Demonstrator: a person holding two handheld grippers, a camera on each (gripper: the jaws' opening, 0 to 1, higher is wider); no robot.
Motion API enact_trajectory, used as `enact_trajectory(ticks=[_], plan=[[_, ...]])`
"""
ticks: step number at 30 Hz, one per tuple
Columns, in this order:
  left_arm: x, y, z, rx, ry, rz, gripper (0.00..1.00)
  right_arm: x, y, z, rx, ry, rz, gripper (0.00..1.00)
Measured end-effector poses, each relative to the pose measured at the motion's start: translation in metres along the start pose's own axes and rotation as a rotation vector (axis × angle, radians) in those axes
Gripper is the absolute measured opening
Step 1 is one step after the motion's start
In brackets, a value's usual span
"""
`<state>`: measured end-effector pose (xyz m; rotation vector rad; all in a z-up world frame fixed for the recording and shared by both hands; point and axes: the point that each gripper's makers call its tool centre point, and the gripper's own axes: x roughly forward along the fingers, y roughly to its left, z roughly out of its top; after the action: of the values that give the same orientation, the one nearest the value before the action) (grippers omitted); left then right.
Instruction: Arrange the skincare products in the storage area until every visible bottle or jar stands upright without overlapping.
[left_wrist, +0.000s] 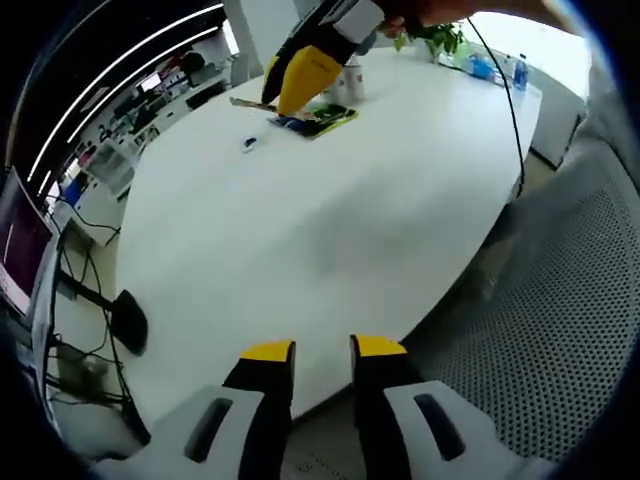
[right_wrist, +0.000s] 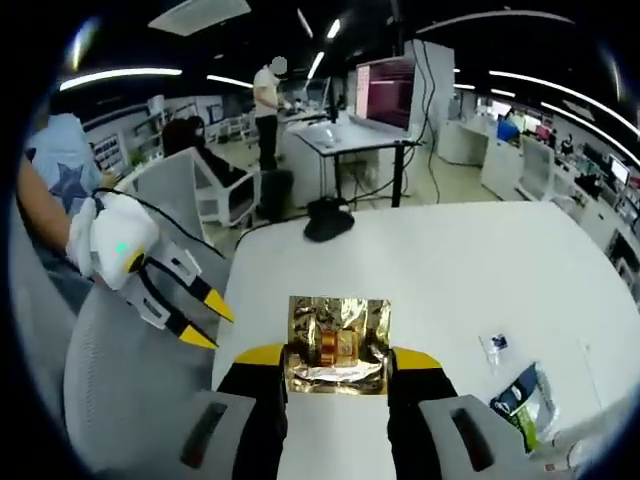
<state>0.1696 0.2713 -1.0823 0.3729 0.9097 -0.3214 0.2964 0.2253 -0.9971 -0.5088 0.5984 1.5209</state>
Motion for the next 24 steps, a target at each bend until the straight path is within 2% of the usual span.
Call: enact_trajectory(ticks=[4, 7, 9, 11, 12, 14, 15, 19, 21, 24], plan=[[-0.001, -0.001, 0.001, -0.002, 0.001, -0.003, 0.20, -0.012, 0.010, -0.007, -0.003, -0.014, -0.011, 0.36], [-0.003, -0.004, 0.005, -0.022, -0.026, -0.016, 0.22, -0.017, 0.023, -0.016, 0.017, -0.021, 0.003, 0.36], [-0.002, -0.007, 0.007, -0.046, -0.043, -0.044, 0.23, -0.018, 0.032, -0.024, -0.003, -0.010, 0.010, 0.36], [-0.001, -0.018, 0.008, -0.137, -0.042, -0.126, 0.24, -0.019, 0.054, -0.038, -0.033, 0.009, 0.078, 0.36], [-0.001, -0.018, 0.010, -0.159, -0.050, -0.140, 0.25, -0.020, 0.060, -0.043, -0.034, 0.015, 0.092, 0.36], [-0.003, -0.020, 0.019, -0.193, -0.099, -0.167, 0.25, -0.023, 0.068, -0.054, -0.049, 0.029, 0.090, 0.36], [-0.004, -0.029, 0.022, -0.233, -0.106, -0.228, 0.24, -0.025, 0.073, -0.060, -0.061, 0.040, 0.089, 0.36], [-0.013, -0.045, 0.039, -0.295, -0.164, -0.362, 0.17, -0.032, 0.082, -0.078, -0.077, 0.061, 0.081, 0.36], [-0.019, -0.052, 0.051, -0.377, -0.203, -0.445, 0.17, -0.036, 0.081, -0.089, -0.122, 0.087, 0.053, 0.36], [-0.024, -0.059, 0.066, -0.527, -0.236, -0.542, 0.18, -0.039, 0.084, -0.099, -0.128, 0.100, 0.042, 0.36]])
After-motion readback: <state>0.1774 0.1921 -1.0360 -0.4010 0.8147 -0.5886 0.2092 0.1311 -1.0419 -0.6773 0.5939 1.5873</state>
